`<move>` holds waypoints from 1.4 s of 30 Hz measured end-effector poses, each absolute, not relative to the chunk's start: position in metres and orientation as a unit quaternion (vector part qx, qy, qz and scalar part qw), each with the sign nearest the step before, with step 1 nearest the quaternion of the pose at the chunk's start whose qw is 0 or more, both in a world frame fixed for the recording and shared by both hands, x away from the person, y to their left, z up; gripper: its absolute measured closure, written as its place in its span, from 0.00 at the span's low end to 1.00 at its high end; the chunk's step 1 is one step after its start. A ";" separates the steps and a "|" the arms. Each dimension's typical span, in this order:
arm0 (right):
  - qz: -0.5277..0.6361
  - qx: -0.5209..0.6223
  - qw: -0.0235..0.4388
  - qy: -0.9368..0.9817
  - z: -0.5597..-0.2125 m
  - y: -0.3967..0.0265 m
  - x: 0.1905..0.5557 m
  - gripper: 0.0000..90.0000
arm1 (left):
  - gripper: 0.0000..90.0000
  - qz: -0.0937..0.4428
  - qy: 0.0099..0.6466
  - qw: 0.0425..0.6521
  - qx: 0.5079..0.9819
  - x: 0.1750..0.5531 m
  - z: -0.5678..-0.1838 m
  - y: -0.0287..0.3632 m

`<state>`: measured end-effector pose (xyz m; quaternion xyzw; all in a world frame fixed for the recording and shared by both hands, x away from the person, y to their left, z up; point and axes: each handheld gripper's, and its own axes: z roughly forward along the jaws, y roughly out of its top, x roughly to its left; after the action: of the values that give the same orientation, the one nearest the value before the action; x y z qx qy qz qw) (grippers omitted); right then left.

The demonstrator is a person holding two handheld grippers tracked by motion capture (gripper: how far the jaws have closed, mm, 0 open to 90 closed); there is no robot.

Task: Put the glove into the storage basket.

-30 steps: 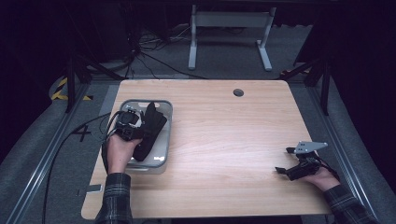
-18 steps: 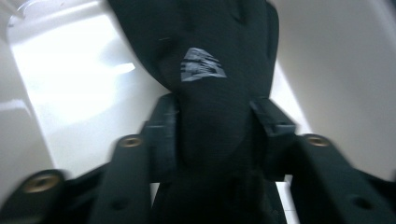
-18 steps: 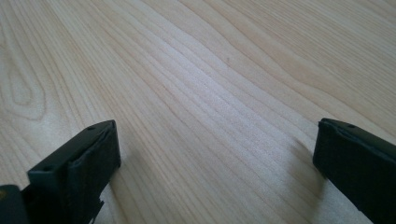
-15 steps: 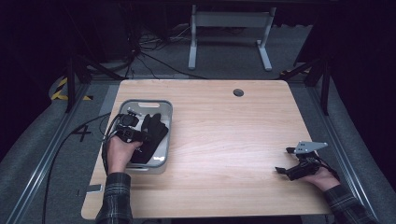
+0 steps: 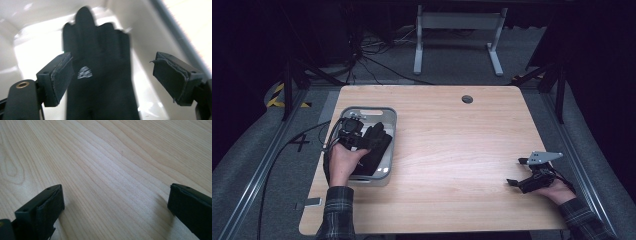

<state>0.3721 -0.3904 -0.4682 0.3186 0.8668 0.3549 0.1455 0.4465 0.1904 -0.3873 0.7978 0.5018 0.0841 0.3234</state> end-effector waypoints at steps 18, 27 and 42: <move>0.354 0.319 0.145 0.867 -0.468 -0.390 0.372 0.01 | 0.19 0.084 0.410 0.382 0.824 0.423 -0.360 0.114; 0.354 0.319 0.145 0.867 -0.468 -0.390 0.372 0.01 | 0.19 0.078 0.379 0.389 0.836 0.412 -0.364 0.078; 0.354 0.319 0.145 0.867 -0.468 -0.390 0.372 0.01 | 0.16 0.071 0.316 0.378 0.867 0.385 -0.401 0.008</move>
<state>0.3720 -0.3905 -0.4681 0.3186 0.8673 0.3538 0.1453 0.3850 0.0081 -0.4014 0.8670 0.3164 0.0709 0.3783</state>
